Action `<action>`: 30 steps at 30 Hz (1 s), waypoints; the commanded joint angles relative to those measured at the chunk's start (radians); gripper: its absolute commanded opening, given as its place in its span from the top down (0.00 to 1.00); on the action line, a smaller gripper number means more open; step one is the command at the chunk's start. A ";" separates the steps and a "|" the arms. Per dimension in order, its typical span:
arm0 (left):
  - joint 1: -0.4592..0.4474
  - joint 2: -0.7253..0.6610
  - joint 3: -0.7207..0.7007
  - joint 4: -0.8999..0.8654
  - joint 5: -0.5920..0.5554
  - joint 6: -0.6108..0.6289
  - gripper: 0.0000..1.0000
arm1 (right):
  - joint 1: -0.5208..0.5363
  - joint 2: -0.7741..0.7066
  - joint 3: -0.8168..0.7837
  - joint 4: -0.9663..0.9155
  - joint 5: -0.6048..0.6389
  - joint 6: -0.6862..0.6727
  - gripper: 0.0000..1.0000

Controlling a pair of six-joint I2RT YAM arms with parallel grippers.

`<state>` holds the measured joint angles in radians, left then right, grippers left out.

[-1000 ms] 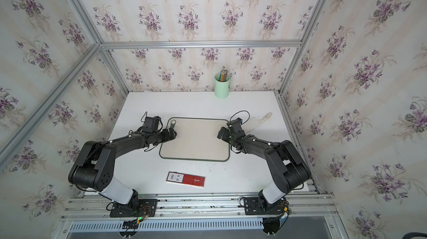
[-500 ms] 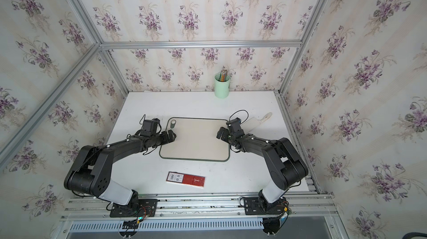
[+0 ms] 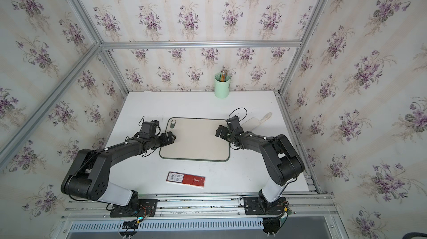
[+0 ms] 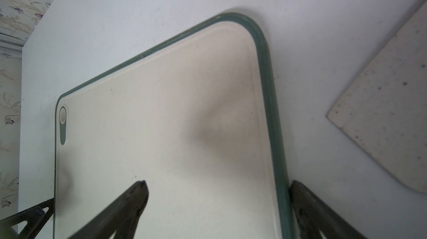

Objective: Align the knife with the edge of the cutting board
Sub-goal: Adjust the work surface at the center of the board.

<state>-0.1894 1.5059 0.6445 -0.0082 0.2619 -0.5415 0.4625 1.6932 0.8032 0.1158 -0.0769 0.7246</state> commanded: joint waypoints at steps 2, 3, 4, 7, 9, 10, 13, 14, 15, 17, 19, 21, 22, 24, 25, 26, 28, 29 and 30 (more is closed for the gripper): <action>0.000 -0.017 -0.022 -0.151 0.036 -0.036 0.01 | -0.002 0.029 0.019 -0.034 -0.055 -0.018 0.01; -0.001 -0.020 -0.024 -0.152 0.036 -0.034 0.01 | -0.004 0.031 0.020 -0.033 -0.057 -0.021 0.01; 0.001 -0.020 -0.026 -0.152 0.036 -0.034 0.01 | -0.004 0.031 0.022 -0.034 -0.061 -0.023 0.01; 0.000 -0.017 -0.027 -0.152 0.036 -0.034 0.01 | -0.005 0.042 0.029 -0.041 -0.068 -0.027 0.01; 0.000 -0.009 -0.015 -0.162 0.024 -0.032 0.01 | -0.007 0.040 0.028 -0.042 -0.065 -0.022 0.01; -0.001 -0.004 -0.009 -0.167 0.021 -0.031 0.01 | -0.006 0.037 0.025 -0.042 -0.059 -0.018 0.01; 0.000 -0.001 0.006 -0.175 0.009 -0.034 0.01 | -0.014 0.023 0.017 -0.040 -0.042 -0.008 0.00; 0.000 -0.002 0.014 -0.184 0.005 -0.034 0.01 | -0.017 0.019 0.021 -0.042 -0.040 -0.012 0.00; -0.001 -0.006 0.023 -0.196 -0.005 -0.034 0.01 | -0.028 0.015 0.035 -0.056 -0.038 -0.031 0.00; 0.001 -0.022 0.051 -0.231 -0.034 -0.031 0.01 | -0.053 -0.009 0.069 -0.106 0.016 -0.050 0.00; 0.001 -0.054 0.087 -0.282 -0.085 -0.023 0.01 | -0.079 -0.043 0.101 -0.132 0.076 -0.085 0.00; 0.002 -0.101 0.114 -0.333 -0.136 -0.016 0.01 | -0.109 -0.061 0.154 -0.168 0.078 -0.137 0.00; 0.002 -0.143 0.121 -0.356 -0.159 -0.015 0.01 | -0.125 -0.061 0.188 -0.189 0.074 -0.178 0.00; 0.002 -0.205 0.122 -0.387 -0.182 -0.013 0.01 | -0.160 -0.036 0.273 -0.258 0.064 -0.262 0.00; 0.002 -0.239 0.117 -0.401 -0.184 -0.013 0.01 | -0.187 -0.011 0.326 -0.316 0.083 -0.287 0.00; 0.002 -0.267 0.107 -0.411 -0.182 -0.014 0.01 | -0.217 0.016 0.377 -0.372 0.100 -0.299 0.00; 0.002 -0.336 0.068 -0.425 -0.158 -0.021 0.01 | -0.285 0.064 0.460 -0.448 0.090 -0.331 0.00; 0.002 -0.367 0.044 -0.428 -0.146 -0.026 0.01 | -0.319 0.084 0.490 -0.460 0.074 -0.358 0.00; 0.002 -0.405 0.017 -0.437 -0.132 -0.026 0.01 | -0.341 0.102 0.515 -0.467 0.061 -0.383 0.00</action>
<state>-0.1879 1.1587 0.7017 -0.3763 0.1200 -0.5640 0.1722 1.7580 1.2575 -0.2146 -0.0135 0.4503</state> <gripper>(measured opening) 0.993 0.995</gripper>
